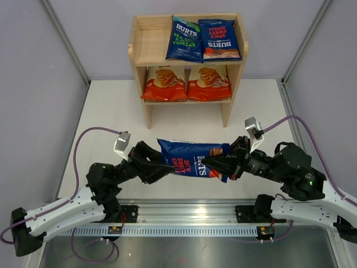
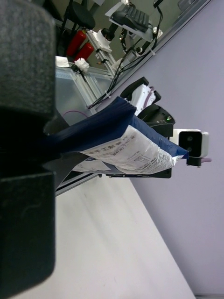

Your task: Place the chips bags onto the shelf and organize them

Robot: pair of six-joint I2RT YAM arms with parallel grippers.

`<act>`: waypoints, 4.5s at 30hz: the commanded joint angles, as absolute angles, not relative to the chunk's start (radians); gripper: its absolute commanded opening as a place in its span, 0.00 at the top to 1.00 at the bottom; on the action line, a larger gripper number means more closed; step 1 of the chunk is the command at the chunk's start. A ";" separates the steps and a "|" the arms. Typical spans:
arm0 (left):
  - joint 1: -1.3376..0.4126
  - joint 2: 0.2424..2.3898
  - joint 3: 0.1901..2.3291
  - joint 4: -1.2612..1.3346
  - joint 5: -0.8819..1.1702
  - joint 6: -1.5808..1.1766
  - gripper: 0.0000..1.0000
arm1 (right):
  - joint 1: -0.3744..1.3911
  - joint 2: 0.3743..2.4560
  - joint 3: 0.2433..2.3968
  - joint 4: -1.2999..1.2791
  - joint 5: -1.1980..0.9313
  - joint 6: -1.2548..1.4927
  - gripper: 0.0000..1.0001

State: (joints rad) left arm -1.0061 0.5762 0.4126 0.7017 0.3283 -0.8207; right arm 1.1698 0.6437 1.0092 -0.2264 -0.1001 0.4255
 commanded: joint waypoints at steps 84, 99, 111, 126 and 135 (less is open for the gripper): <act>-0.744 1.756 2.036 -0.146 -1.118 -0.817 0.92 | 1.170 0.342 1.000 -0.532 0.623 0.541 0.01; -0.744 1.732 2.011 -0.239 -1.100 -0.919 0.49 | 1.173 0.328 1.006 -0.543 0.604 0.549 0.01; -0.744 1.704 2.088 -0.405 -1.141 -0.812 0.13 | 1.172 0.342 1.020 -0.552 0.584 0.549 0.00; -0.703 1.695 2.092 -0.457 -1.089 -0.771 0.63 | 1.172 0.345 1.011 -0.543 0.569 0.543 0.00; -0.649 1.680 2.039 -0.546 -0.962 -0.974 0.71 | 1.172 0.322 0.999 -0.549 0.577 0.549 0.01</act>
State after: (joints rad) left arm -0.6689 1.7233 2.0579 -0.5045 -0.9985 -0.8997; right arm 1.1698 0.3294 0.9890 -0.5667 0.5808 0.5476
